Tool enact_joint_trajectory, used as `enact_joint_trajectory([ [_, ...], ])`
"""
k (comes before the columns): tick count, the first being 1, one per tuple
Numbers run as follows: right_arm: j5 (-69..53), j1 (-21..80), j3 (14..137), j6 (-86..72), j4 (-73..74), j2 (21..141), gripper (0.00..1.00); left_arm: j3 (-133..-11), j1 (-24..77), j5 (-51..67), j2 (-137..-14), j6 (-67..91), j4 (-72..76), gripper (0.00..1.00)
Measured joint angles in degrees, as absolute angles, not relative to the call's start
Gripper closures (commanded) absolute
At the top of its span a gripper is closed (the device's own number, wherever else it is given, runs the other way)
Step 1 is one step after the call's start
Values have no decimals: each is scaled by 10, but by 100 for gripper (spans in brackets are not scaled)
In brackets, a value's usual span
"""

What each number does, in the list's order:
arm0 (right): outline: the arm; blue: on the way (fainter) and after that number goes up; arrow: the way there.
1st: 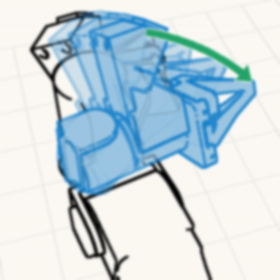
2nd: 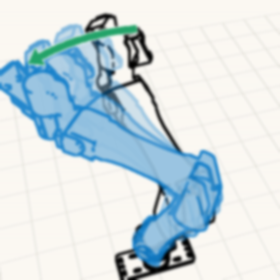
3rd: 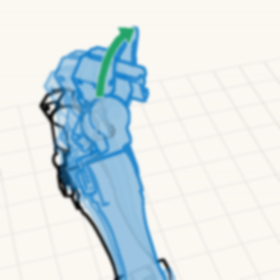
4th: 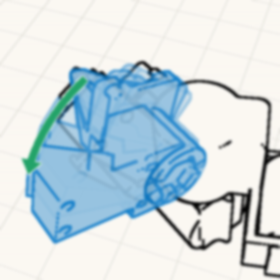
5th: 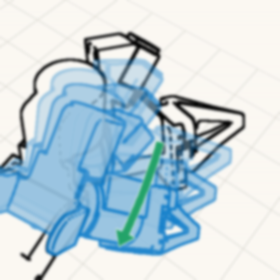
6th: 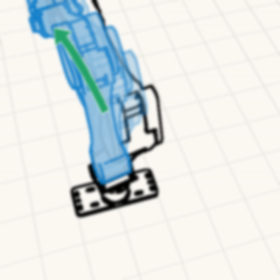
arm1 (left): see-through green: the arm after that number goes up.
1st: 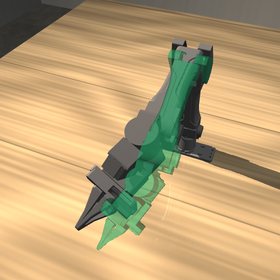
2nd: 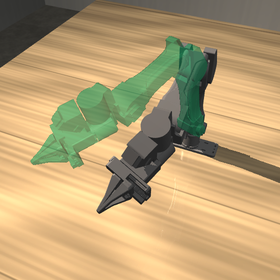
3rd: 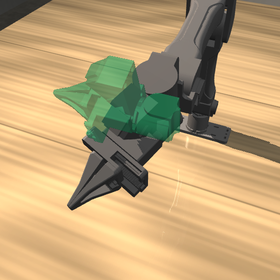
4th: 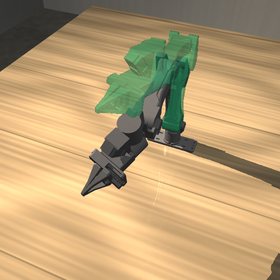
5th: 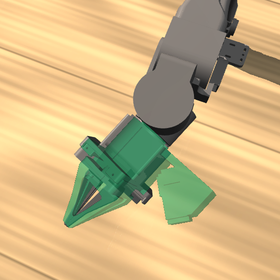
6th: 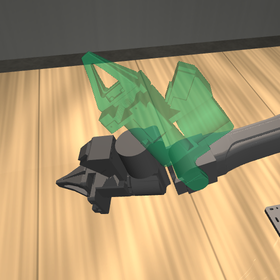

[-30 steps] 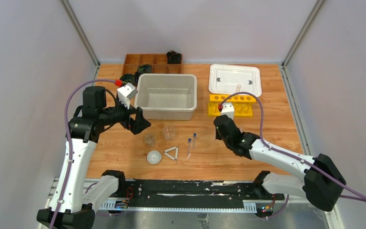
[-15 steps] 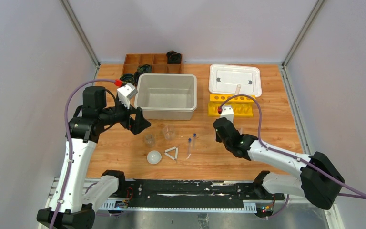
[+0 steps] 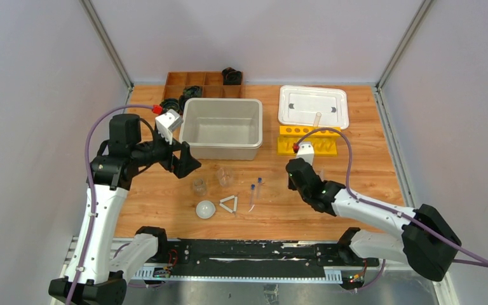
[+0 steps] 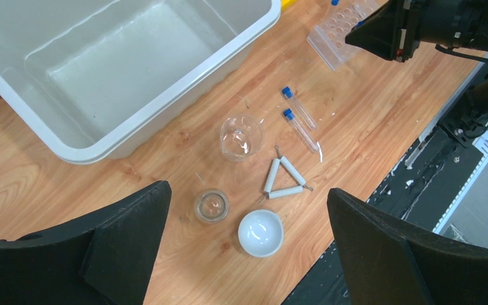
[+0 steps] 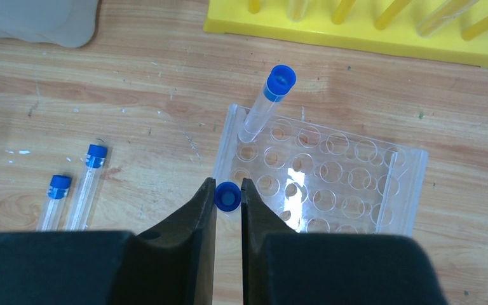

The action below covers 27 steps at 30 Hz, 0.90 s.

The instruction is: Organize the chemistry lab equipment

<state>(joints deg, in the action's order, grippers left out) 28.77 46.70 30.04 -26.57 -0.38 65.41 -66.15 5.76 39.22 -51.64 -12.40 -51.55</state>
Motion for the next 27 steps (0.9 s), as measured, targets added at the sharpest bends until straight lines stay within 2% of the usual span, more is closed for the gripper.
enact_joint_trajectory([
  [3, 288, 467, 300, -272, 4, 627, 65, -662, 58, 392, -516, -124, -515, 0],
  [7, 291, 467, 300, -278, 20, 576, 66, -662, 58, 392, -517, -124, -515, 0],
  [11, 300, 467, 306, -287, 44, 537, 61, -665, 58, 392, -519, -124, -515, 0],
  [17, 298, 469, 339, -292, 70, 529, 61, -665, 58, 392, -519, -124, -515, 0],
  [22, 255, 483, 381, -296, 74, 574, 63, -665, 58, 392, -519, -124, -515, 0],
  [27, 172, 486, 476, -326, 99, 724, 65, -665, 58, 392, -519, -124, -515, 0],
])
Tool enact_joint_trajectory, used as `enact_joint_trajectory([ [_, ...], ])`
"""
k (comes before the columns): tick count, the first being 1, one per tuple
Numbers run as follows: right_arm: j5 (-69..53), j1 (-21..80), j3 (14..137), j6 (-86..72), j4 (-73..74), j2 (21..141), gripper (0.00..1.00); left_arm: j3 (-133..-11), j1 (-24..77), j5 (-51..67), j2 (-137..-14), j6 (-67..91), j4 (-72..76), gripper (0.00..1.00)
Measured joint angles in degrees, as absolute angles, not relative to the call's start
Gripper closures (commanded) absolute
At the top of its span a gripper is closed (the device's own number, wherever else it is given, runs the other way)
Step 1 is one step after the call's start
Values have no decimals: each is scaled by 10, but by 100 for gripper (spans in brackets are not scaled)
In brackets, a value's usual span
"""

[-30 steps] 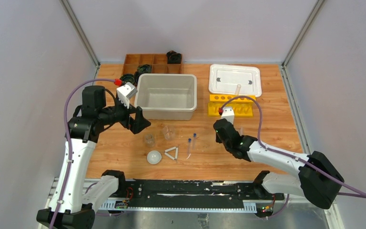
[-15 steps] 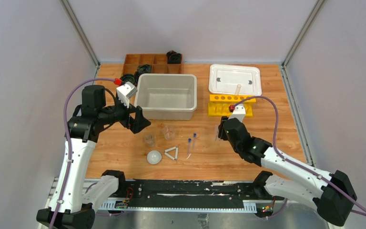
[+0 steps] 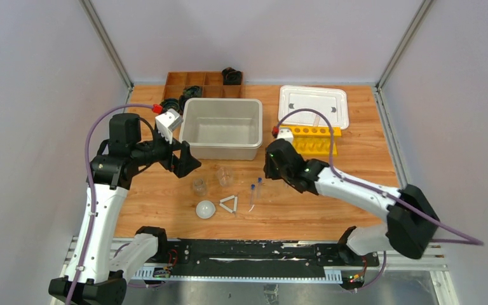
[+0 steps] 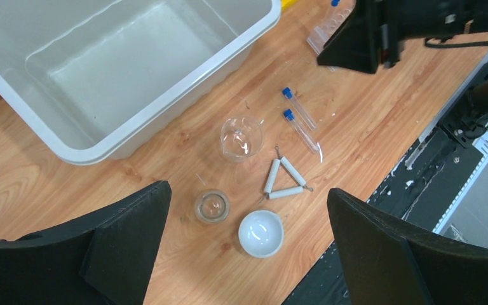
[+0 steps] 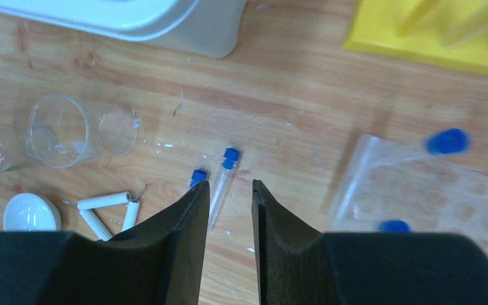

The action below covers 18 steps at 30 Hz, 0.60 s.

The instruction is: Organize the chemistry lab equipment

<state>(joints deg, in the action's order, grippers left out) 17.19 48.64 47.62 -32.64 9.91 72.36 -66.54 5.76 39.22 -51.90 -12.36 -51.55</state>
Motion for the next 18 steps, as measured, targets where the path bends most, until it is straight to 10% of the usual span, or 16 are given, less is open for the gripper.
enact_joint_trajectory([
  [18, 138, 537, 531, -374, 120, 932, 63, -665, 58, 390, -516, -129, -515, 0],
])
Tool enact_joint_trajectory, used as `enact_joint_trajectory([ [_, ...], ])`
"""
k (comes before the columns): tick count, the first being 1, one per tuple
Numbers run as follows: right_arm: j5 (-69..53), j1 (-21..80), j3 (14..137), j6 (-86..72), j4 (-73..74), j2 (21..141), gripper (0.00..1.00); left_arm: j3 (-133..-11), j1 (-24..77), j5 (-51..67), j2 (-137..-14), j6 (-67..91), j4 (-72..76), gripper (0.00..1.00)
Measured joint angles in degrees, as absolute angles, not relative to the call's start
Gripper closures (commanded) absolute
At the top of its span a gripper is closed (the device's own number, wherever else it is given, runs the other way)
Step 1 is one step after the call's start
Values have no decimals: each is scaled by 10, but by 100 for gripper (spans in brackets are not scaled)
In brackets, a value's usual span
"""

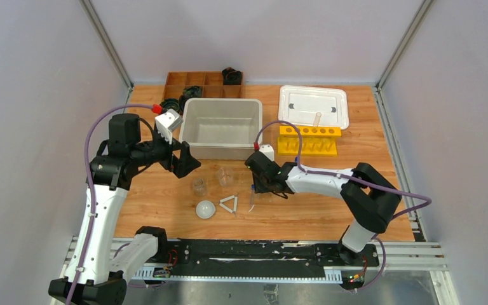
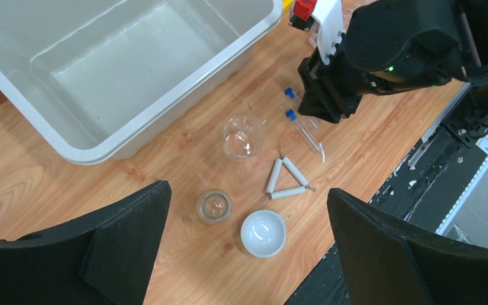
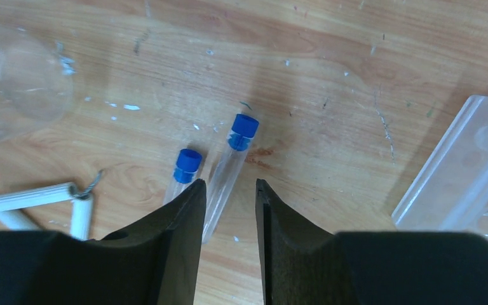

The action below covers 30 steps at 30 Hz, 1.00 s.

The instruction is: Organize the chemistry lab equipment

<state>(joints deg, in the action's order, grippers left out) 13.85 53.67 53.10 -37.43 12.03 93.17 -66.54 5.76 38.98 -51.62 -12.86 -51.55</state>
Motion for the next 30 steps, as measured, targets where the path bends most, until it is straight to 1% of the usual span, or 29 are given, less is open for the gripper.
enact_joint_trajectory([
  [2, 146, 539, 531, -376, 121, 946, 66, -665, 58, 389, -516, -129, -515, 0],
  [6, 160, 540, 533, -379, 120, 955, 75, -665, 58, 388, -516, -130, -516, 0],
  [12, 178, 540, 534, -383, 122, 956, 99, -665, 58, 385, -516, -133, -516, 0],
  [15, 185, 540, 534, -383, 130, 950, 100, -666, 58, 385, -516, -132, -516, 0],
  [18, 192, 540, 530, -383, 142, 914, 100, -670, 58, 386, -516, -130, -516, 0],
  [25, 216, 552, 472, -383, 116, 680, 100, -678, 58, 385, -519, -100, -517, 0],
  [27, 217, 559, 465, -383, 105, 632, 100, -678, 58, 386, -519, -94, -518, 0],
  [30, 217, 570, 465, -383, 84, 601, 100, -678, 58, 397, -519, -89, -518, 0],
])
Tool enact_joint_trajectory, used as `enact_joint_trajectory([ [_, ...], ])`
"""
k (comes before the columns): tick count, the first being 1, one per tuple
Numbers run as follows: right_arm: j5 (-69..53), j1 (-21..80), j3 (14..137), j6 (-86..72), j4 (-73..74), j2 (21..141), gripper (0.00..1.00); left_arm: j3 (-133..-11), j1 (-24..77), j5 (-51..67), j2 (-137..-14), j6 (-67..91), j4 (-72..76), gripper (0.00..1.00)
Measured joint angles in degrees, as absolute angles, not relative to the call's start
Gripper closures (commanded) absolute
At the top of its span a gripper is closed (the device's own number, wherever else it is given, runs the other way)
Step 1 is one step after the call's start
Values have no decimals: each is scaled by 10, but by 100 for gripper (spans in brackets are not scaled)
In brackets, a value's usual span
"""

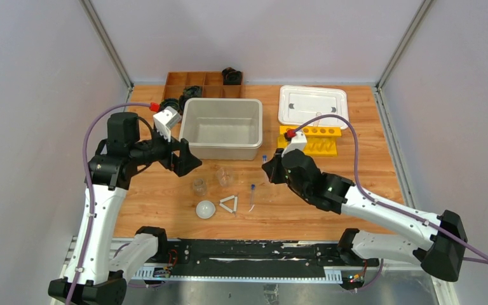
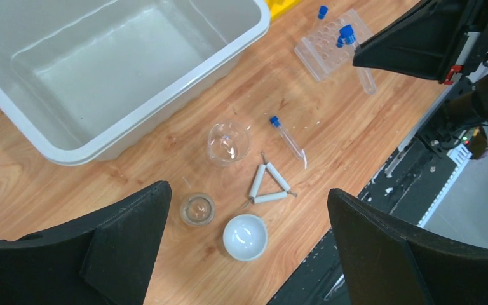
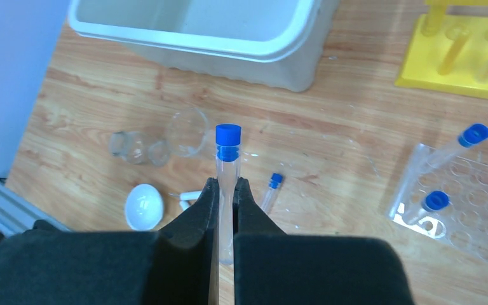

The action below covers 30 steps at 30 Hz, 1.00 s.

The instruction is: Organize the chemistry lab equipment

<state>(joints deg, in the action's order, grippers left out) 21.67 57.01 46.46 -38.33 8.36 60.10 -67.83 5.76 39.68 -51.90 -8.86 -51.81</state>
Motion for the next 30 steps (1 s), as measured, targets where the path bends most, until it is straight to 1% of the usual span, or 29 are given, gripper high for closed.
enact_joint_trajectory([
  [4, 207, 584, 479, -383, 50, 608, 100, -678, 58, 420, -519, -80, -518, 0],
  [6, 201, 591, 503, -383, 23, 629, 100, -678, 58, 437, -519, -69, -516, 2],
  [11, 176, 616, 614, -383, -60, 717, 100, -678, 58, 476, -520, -37, -505, 9],
  [14, 160, 631, 668, -389, -100, 764, 100, -678, 58, 491, -523, -23, -499, 11],
  [19, 146, 657, 700, -399, -145, 807, 100, -678, 58, 500, -528, -8, -491, 17],
  [24, 143, 669, 700, -408, -161, 816, 100, -678, 58, 504, -528, 11, -474, 30],
  [30, 144, 672, 700, -413, -181, 816, 100, -677, 58, 515, -528, 28, -455, 53],
])
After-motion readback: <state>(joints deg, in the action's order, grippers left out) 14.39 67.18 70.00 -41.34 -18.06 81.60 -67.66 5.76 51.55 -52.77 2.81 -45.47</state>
